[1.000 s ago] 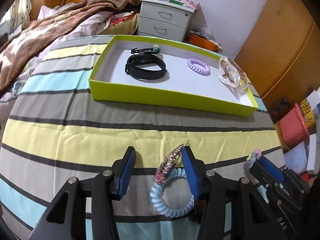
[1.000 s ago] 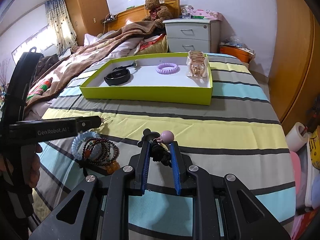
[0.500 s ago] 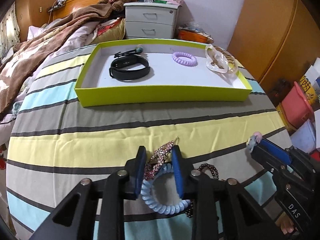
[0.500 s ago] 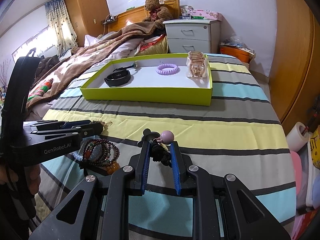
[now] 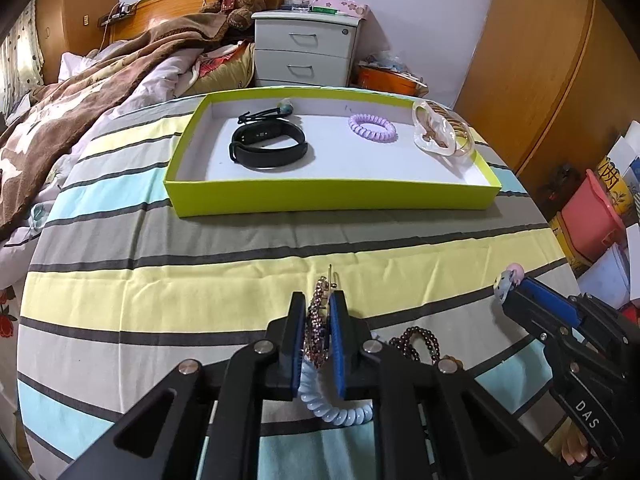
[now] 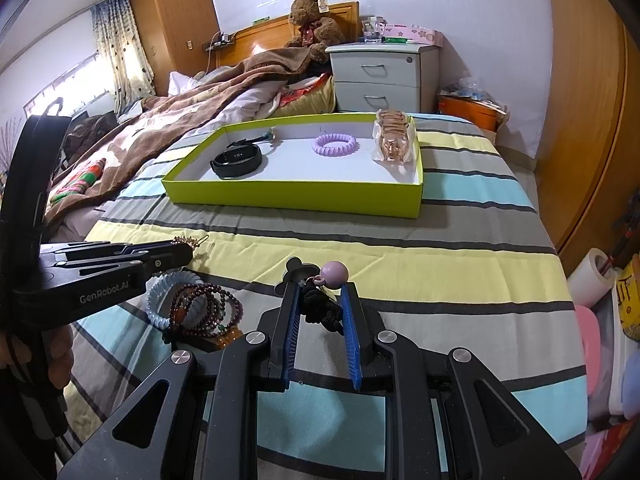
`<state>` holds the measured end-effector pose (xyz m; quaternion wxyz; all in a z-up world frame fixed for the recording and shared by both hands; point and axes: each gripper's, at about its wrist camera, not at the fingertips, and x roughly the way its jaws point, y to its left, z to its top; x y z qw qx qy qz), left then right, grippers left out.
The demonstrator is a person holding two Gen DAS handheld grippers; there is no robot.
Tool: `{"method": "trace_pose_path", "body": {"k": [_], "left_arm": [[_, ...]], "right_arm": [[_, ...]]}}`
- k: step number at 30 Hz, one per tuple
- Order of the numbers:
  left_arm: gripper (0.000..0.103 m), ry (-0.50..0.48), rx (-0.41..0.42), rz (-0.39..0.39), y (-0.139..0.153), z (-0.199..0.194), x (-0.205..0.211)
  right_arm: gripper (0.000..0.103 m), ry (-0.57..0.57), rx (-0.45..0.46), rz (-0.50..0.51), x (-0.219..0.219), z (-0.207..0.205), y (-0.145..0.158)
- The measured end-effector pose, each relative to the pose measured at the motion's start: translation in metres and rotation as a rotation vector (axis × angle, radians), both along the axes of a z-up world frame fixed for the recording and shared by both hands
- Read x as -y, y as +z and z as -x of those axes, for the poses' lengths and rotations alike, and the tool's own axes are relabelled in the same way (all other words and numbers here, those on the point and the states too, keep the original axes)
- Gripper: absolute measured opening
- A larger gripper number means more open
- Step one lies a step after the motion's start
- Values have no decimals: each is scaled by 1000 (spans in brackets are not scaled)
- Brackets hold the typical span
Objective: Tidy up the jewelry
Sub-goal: 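Carry the gold hair clip and black charm with both grippers over the lid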
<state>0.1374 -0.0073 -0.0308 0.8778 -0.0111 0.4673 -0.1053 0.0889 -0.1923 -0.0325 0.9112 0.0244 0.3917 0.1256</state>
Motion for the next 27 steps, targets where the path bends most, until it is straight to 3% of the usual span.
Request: {"method": "trace_pose_path", "body": {"k": [16, 27], "left_arm": [[13, 4, 56, 19, 25, 9, -7], [13, 17, 104, 16, 48, -2, -13]], "right_arm": [[21, -10, 47, 8, -1, 5, 22], [21, -4, 103, 22, -5, -15, 48]]}}
